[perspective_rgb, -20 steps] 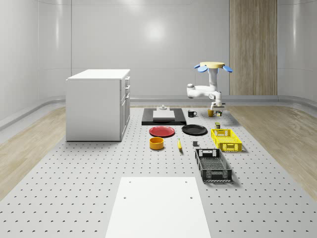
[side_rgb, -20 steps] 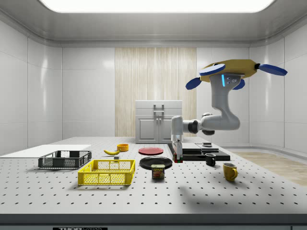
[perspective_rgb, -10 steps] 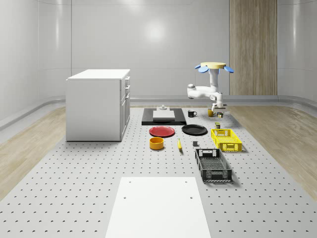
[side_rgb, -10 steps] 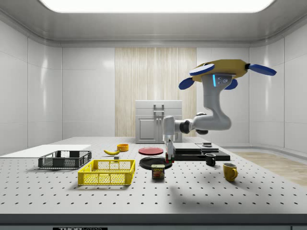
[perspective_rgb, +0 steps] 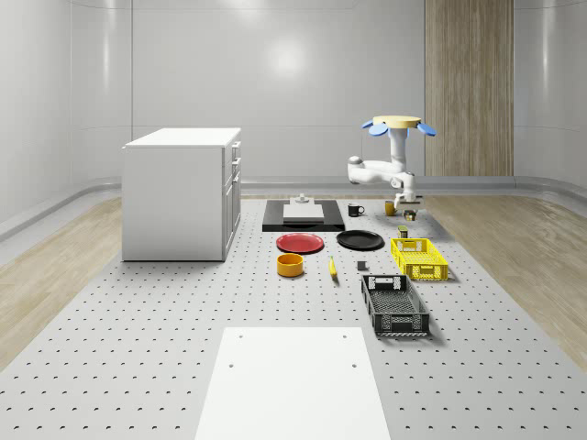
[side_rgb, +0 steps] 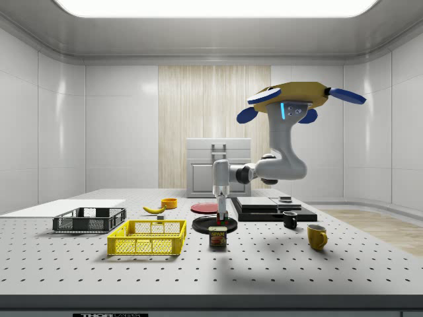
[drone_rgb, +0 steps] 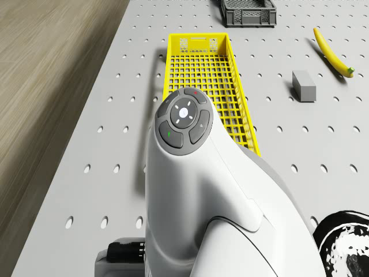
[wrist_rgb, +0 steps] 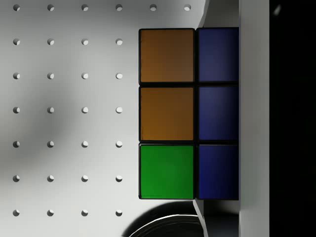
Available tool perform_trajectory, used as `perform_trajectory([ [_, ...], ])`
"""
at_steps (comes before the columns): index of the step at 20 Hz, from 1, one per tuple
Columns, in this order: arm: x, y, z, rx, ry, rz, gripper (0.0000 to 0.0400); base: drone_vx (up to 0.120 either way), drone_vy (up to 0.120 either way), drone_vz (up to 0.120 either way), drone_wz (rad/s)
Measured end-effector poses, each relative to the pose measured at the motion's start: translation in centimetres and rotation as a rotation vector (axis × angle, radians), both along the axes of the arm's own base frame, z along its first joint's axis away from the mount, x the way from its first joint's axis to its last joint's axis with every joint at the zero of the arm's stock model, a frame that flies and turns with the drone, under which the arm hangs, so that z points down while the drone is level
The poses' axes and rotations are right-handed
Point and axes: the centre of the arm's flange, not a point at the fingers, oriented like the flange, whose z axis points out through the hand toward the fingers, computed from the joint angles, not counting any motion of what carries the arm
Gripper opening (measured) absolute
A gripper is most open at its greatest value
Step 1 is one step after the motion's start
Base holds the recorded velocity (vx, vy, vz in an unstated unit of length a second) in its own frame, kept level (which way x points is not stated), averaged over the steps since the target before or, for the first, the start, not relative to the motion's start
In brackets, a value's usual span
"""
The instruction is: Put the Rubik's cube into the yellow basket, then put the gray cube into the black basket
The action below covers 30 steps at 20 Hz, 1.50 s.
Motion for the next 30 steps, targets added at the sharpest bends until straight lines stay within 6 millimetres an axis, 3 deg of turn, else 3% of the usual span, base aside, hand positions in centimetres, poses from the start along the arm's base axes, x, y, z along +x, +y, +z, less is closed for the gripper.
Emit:
perform_trajectory([
  [20,0.0,0.0,0.0,0.0,0.0,0.0,0.0325,0.12,-0.024,0.0,0.0],
  [25,0.0,0.0,0.0,0.0,0.0,0.0,0.0325,0.12,0.0,-0.112,0.0],
  [30,0.0,0.0,0.0,0.0,0.0,0.0,0.0325,0.12,0.0,0.0,0.0],
])
